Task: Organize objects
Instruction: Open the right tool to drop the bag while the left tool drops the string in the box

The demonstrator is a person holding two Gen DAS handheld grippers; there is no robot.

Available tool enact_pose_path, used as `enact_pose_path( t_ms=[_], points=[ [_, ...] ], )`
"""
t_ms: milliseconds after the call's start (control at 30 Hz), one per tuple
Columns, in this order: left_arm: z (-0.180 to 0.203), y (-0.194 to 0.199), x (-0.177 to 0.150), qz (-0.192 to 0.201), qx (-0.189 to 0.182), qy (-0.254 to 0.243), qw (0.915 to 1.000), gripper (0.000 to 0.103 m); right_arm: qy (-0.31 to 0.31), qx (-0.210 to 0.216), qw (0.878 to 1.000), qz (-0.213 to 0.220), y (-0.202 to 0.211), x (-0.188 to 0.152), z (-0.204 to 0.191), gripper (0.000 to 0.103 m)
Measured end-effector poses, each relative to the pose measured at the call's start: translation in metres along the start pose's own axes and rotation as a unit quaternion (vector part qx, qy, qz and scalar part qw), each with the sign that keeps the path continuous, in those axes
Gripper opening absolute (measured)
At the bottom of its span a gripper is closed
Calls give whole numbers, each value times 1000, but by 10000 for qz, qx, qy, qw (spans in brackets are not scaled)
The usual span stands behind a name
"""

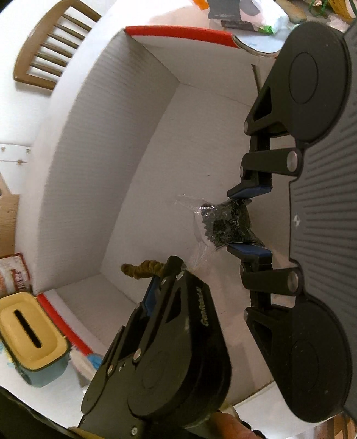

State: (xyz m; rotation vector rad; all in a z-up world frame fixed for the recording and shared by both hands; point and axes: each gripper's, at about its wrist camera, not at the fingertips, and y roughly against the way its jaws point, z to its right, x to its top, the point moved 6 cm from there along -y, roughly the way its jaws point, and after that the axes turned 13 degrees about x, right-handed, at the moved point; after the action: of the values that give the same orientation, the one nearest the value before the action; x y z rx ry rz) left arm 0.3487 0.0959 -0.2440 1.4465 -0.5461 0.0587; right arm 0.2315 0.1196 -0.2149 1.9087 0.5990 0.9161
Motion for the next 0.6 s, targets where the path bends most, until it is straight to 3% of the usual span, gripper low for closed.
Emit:
enact_pose_path(
  t_ms=[333, 600],
  points=[
    [-4, -5, -2, -246, -145, -35, 9996, 23, -126, 117, 9998, -106, 1, 1, 2, 36],
    [-12, 2, -2, -177, -109, 114, 9997, 44, 3, 90, 9999, 76, 12, -3, -6, 49]
  ],
)
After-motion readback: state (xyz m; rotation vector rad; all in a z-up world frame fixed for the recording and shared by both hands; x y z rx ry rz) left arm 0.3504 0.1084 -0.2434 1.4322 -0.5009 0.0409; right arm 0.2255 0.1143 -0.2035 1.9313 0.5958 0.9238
